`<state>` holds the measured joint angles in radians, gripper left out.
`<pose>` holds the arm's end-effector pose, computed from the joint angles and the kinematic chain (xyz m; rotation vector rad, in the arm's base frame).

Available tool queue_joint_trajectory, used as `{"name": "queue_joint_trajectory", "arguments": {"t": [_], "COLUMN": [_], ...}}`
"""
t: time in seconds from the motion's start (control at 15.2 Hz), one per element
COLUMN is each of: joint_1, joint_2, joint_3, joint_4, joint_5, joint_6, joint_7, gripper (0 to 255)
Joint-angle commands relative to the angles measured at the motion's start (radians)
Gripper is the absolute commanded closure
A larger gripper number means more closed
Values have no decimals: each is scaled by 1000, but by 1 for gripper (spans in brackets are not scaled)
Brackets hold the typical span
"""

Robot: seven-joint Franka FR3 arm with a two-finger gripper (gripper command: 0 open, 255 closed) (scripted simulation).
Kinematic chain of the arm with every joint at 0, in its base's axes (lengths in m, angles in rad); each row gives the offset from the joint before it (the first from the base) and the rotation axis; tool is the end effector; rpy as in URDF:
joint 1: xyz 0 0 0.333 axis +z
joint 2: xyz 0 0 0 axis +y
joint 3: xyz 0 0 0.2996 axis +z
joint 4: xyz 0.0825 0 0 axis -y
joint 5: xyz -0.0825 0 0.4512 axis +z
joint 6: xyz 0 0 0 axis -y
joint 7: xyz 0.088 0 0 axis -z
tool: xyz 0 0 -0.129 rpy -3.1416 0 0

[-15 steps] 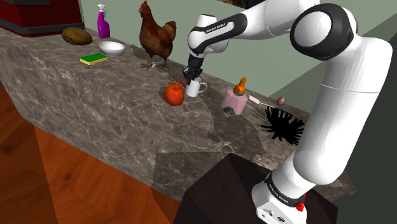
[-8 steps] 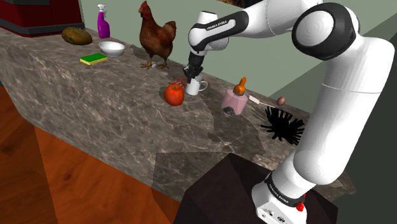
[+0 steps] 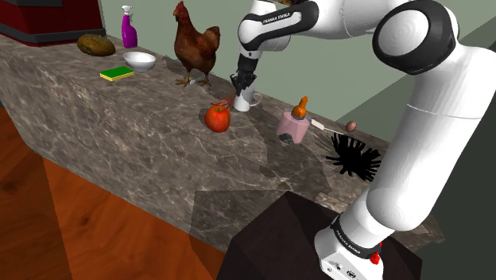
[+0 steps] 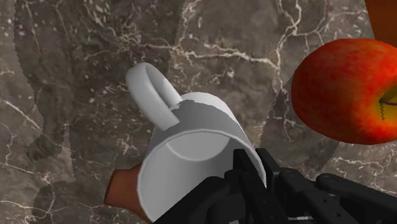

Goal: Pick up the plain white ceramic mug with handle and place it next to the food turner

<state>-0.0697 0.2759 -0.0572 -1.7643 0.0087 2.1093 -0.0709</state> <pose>0.6921 -0.0860 0.3459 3.1238 -0.0898 0.1070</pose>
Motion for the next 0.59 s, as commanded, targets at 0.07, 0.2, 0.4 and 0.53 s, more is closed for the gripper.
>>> {"name": "queue_joint_trajectory", "arguments": {"t": [0.07,0.2,0.4,0.53], "joint_1": [0,0,0,1], "joint_2": [-11,-18,-27,-32], "joint_3": [0,0,-1,-1], "joint_4": [27,45,73,93], "joint_5": [-1,-1,-2,-2], "joint_6": [-38,-63,-100,-125], "joint_7": [1,1,1,1], "gripper": [255,255,255,255]}}
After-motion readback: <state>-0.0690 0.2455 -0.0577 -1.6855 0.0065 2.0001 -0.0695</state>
